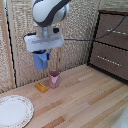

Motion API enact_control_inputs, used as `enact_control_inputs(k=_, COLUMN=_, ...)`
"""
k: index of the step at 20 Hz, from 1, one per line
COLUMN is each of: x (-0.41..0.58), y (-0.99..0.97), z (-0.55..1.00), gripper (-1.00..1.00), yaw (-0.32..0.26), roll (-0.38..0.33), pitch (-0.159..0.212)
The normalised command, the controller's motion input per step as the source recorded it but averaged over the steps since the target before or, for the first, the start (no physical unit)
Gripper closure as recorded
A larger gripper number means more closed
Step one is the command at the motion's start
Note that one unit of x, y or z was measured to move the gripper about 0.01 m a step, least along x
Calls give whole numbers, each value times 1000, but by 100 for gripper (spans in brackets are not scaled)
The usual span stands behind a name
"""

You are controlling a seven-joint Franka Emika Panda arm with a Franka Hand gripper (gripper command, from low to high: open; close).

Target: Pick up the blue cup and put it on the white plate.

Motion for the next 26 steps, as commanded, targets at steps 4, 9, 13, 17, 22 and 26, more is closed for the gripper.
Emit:
enact_control_inputs(k=4, x=269, y=967, z=17, gripper=100, yaw=26, roll=0, pitch=68)
enact_control_inputs(k=9, x=270, y=969, z=1, gripper=100, yaw=27, roll=0, pitch=65)
enact_control_inputs(k=13, x=238, y=986, z=-20, gripper=100, yaw=18, roll=0, pitch=50)
enact_control_inputs(k=17, x=85, y=959, z=-215, gripper=100, yaw=2, roll=-24, pitch=4)
enact_control_inputs(k=22, x=-13, y=609, z=-453, gripper=100, yaw=50, roll=-133, pitch=-36)
enact_control_inputs(k=26, x=-126, y=440, z=-539, gripper=100, yaw=28, roll=-251, pitch=-99)
